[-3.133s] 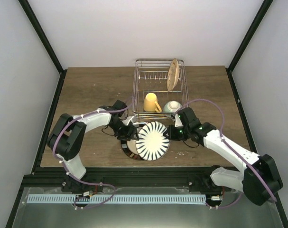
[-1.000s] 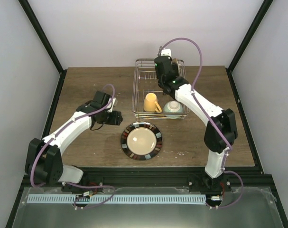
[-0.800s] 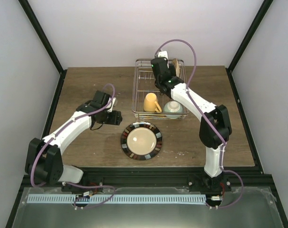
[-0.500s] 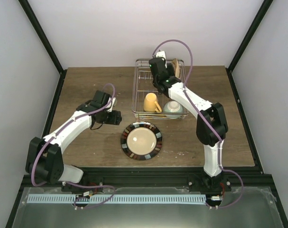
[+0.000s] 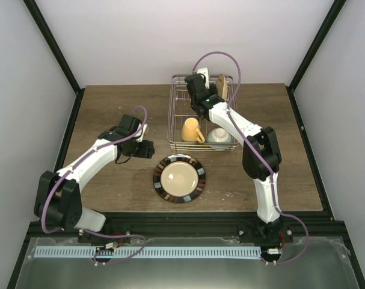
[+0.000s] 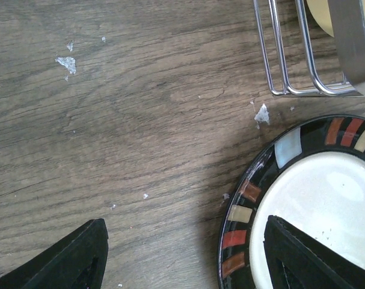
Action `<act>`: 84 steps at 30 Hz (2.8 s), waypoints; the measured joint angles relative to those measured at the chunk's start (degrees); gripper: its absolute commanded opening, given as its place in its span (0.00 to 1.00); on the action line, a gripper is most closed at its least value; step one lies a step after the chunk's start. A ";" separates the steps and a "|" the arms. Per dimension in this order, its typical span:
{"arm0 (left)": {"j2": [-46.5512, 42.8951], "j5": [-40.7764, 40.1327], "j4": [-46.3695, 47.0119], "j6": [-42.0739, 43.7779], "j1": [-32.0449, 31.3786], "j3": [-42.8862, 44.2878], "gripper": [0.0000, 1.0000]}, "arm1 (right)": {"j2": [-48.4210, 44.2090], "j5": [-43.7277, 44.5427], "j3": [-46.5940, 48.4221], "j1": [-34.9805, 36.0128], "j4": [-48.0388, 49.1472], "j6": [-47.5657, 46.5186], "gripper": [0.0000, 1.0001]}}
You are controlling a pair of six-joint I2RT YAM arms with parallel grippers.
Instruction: Load the mixed dishes into the dish rack
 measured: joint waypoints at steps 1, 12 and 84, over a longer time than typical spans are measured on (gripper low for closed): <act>0.04 0.00 0.00 0.07 0.00 0.00 0.73 | 0.22 -0.02 0.26 -0.02 -0.55 0.85 0.01; 0.55 0.00 -0.07 0.81 0.00 0.04 0.72 | 2.38 -0.48 1.70 0.22 -6.91 8.59 0.03; 23.28 33.66 -2.03 3.80 -5.18 3.52 0.00 | -45.66 -46.62 -62.20 6.34 -10.01 32.35 0.57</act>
